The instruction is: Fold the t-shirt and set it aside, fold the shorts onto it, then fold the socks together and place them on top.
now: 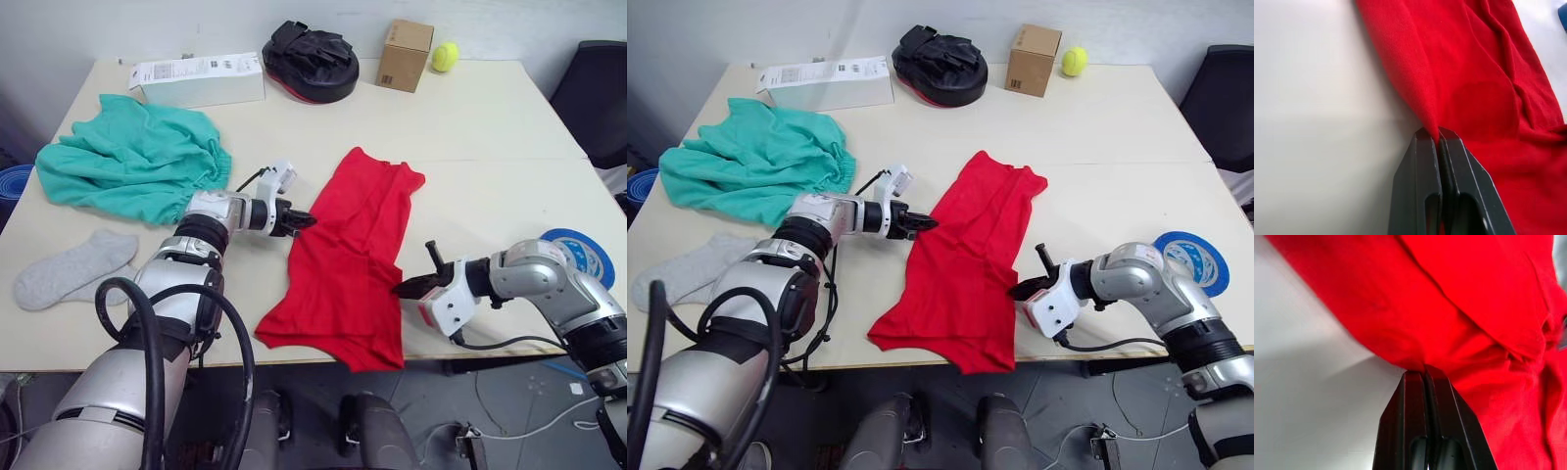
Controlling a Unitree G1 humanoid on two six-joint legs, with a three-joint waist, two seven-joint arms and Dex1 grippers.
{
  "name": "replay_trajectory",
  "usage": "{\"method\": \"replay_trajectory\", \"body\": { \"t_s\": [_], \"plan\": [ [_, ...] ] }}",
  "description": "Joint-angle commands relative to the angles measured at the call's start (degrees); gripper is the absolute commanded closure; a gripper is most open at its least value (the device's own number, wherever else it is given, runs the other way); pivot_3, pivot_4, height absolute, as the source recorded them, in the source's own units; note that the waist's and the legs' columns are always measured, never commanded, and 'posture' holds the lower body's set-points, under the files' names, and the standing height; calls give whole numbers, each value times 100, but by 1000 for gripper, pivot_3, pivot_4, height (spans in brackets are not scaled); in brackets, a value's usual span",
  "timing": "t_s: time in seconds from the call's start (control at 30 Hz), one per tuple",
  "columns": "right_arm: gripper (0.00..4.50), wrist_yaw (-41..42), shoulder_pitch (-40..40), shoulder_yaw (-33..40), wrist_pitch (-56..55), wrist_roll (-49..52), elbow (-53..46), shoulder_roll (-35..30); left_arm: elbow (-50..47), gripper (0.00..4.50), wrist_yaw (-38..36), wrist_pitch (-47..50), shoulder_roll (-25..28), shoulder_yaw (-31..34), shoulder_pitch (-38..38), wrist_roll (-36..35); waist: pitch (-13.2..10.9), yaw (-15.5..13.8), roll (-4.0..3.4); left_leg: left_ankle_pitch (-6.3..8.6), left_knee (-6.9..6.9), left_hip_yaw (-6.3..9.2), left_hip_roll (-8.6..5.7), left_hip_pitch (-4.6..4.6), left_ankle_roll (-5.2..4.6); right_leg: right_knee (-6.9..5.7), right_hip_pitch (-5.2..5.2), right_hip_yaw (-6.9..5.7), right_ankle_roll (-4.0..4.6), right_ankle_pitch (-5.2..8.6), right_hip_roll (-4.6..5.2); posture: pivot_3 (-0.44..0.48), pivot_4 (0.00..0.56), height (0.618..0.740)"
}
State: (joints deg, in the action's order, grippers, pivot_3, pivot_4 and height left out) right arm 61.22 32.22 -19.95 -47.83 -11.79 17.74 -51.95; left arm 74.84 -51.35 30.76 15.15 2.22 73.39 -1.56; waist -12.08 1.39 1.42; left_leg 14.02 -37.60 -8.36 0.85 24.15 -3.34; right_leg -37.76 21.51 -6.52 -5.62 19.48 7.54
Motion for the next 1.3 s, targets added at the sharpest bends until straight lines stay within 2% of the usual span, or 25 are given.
{"method": "replay_trajectory", "body": {
  "t_s": [0.03, 0.23, 0.4, 0.53, 0.83, 1.0, 1.17, 1.3],
  "plan": [
    [4499, 65, 266, -58, -503, 8, 491, -72, -135, 4480, 203, 235, 302, 128, -198, -50, 0, 42, 0, 0, 0, -2, 0, -1, 0, -1, 0, 1, 0, 0, 0, 0, 150, 740],
    [4499, 111, 660, -299, -965, -9, 1020, 144, -904, 4480, 285, 856, 439, 396, -542, -410, 0, 65, 0, 0, 2, -5, 2, -3, 1, -3, 2, 6, 0, 0, -2, 0, 150, 740],
    [4499, 126, 928, -480, -1260, 24, 1269, 344, -2750, 4480, 559, 1984, 473, 520, -1429, -773, 0, 64, -1, 0, 7, -3, 2, -4, 1, -2, 3, 8, 0, 0, -3, 0, 150, 740],
    [4499, 59, 1006, -572, -1487, -6, 1352, 476, -4569, 4480, 1272, 2827, 488, 894, -2387, -1037, 1, 61, -2, 0, 10, -1, 2, -5, 1, -2, 0, 10, 0, 0, -1, 0, 150, 740],
    [4499, -318, 1136, -584, -1777, -199, 1542, 663, -7802, 4480, 2422, 4416, 308, 1604, -4020, -1603, 2, 42, -3, 0, 14, 1, 3, -10, 4, 2, -3, 14, 0, 0, -1, 0, 150, 740],
    [4499, -499, 1235, -643, -1981, -359, 1764, 703, -8205, 4480, 2852, 4544, 78, 1699, -4198, -1697, 2, 6, -3, -1, 8, 3, 2, -9, 5, 6, -8, 12, 0, 0, 1, 0, 150, 740],
    [4499, -579, 1341, -696, -2029, -395, 1918, 775, -7932, 4480, 2789, 4236, 317, 1470, -4123, -1729, 2, 13, -3, -2, 11, 3, 2, -10, 7, 6, -8, 11, 0, 0, 0, 0, 150, 740],
    [4500, -571, 1328, -703, -1998, -276, 1941, 769, -7781, 3524, 2493, 3955, 694, 1318, -4050, -1878, 2, 20, -4, -3, 12, 3, 2, -11, 8, 5, -8, 10, 0, 0, -1, 0, 150, 740]
  ]
}}
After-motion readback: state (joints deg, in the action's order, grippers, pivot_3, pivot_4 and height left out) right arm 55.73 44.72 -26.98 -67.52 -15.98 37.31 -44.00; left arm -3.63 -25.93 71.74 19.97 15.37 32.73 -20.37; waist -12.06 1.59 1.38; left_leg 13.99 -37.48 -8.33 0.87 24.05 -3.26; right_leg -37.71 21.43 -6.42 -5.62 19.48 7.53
